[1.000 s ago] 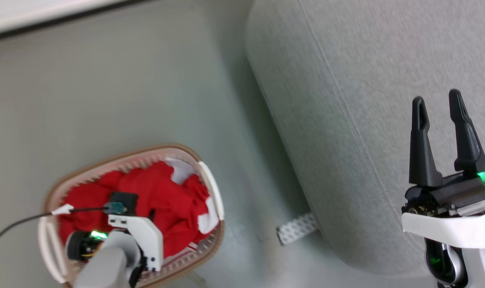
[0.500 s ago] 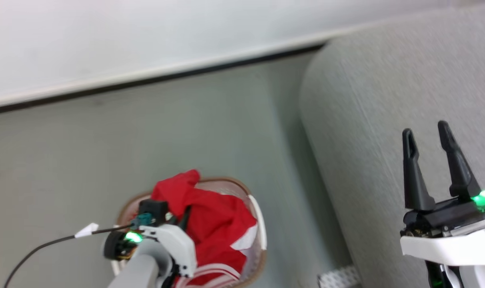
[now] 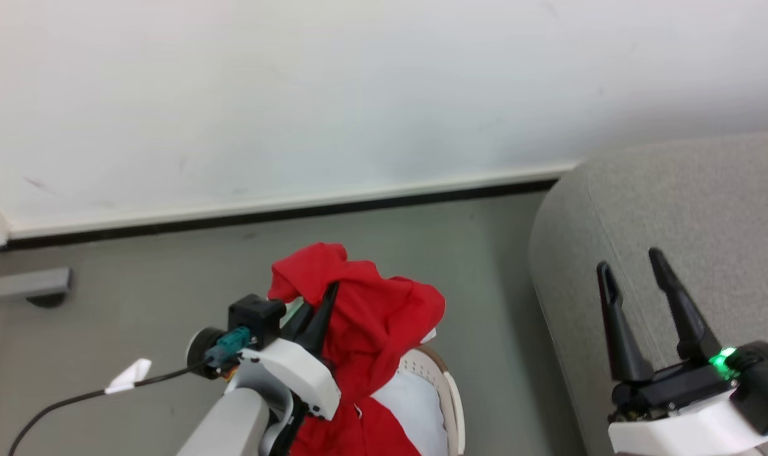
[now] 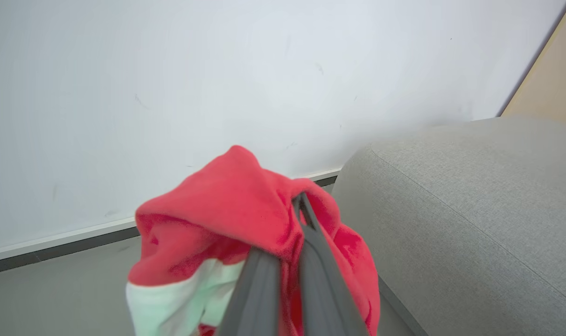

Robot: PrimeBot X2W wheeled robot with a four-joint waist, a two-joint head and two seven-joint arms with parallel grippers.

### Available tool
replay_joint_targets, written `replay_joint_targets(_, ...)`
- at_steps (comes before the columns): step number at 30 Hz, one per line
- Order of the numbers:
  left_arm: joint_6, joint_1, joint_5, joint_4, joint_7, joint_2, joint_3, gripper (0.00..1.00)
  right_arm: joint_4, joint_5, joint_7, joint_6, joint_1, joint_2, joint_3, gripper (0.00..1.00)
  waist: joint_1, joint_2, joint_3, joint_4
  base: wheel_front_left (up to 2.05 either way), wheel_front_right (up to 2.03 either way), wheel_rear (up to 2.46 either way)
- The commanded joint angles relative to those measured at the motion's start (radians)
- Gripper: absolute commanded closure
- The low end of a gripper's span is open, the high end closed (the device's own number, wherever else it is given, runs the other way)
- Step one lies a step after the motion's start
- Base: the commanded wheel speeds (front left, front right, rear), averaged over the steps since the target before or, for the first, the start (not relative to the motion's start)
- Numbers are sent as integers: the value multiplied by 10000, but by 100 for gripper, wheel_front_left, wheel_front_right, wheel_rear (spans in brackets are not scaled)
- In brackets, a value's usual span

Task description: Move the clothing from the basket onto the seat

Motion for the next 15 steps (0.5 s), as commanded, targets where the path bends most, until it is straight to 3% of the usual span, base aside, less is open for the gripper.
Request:
replay_joint_targets(1, 29, 179, -91, -324, 75, 115, 48, 100, 43, -23, 8, -21, 180, 20, 28, 0, 2, -1, -376, 191, 0, 0, 0)
replay_joint_targets(15, 875, 771, -211, -5918, 2200, 971, 323, 100, 179, -150, 8, -21, 589, 229, 651, 0, 2, -1, -998, 337, 0, 0, 0)
